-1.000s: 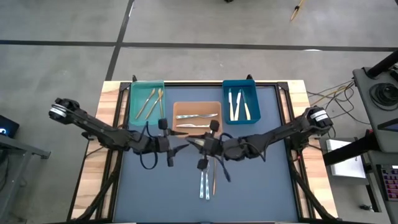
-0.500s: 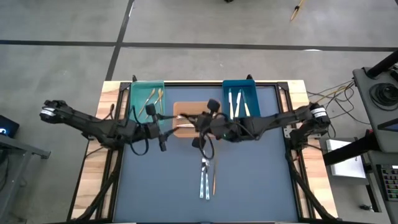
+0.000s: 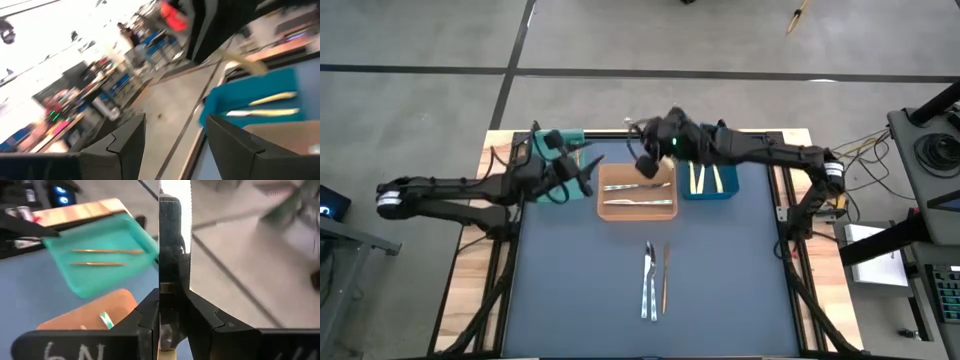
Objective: Sort silverware by color (type)
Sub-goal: Put the yellow knife into the blue bin
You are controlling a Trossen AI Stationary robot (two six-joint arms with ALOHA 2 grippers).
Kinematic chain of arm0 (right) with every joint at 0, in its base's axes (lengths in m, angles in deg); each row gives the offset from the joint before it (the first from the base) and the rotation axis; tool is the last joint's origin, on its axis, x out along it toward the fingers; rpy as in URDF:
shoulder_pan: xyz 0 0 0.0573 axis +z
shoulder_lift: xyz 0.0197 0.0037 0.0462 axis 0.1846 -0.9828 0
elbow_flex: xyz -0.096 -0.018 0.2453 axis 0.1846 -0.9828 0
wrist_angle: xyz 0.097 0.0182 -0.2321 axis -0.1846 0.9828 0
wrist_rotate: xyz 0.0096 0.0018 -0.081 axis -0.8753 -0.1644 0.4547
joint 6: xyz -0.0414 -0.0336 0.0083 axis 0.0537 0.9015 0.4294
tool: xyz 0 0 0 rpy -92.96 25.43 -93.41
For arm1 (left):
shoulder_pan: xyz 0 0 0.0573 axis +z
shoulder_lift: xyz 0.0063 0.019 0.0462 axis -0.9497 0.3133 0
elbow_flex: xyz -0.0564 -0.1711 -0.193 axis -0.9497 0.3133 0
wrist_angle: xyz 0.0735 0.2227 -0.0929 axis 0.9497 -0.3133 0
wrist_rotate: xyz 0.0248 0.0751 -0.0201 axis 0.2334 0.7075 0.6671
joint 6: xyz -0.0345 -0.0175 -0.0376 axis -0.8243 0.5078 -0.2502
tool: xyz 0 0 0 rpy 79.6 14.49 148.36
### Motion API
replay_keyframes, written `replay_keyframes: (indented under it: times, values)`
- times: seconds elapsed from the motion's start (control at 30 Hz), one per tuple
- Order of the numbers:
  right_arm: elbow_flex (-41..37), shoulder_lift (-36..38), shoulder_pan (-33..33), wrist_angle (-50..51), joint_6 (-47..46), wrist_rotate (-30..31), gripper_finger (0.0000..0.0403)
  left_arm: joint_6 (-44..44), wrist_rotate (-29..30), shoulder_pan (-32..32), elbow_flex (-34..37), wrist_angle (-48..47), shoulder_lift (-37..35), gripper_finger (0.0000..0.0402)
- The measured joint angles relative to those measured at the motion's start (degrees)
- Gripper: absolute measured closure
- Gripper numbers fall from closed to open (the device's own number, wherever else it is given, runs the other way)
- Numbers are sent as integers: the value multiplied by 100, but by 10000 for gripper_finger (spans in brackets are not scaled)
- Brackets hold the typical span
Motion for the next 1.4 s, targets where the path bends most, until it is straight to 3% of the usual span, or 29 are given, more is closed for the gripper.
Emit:
replay_keyframes:
  times: [0.23,0.47,0.8,1.13,1.4]
  values:
    - [101,0,-885,970,-1116,-723,344,-62,-6,834,33,55,102,214]
    - [99,0,-1364,1699,-1951,-1115,344,253,-9,1347,33,117,85,214]
    - [88,-151,-1842,2669,-3275,-1768,344,626,-9,1695,57,147,85,214]
    - [88,-619,-2373,2938,-4133,-3151,344,626,-15,2053,59,286,81,214]
    - [86,-724,-2624,3776,-4417,-3270,344,614,-22,2083,59,299,87,214]
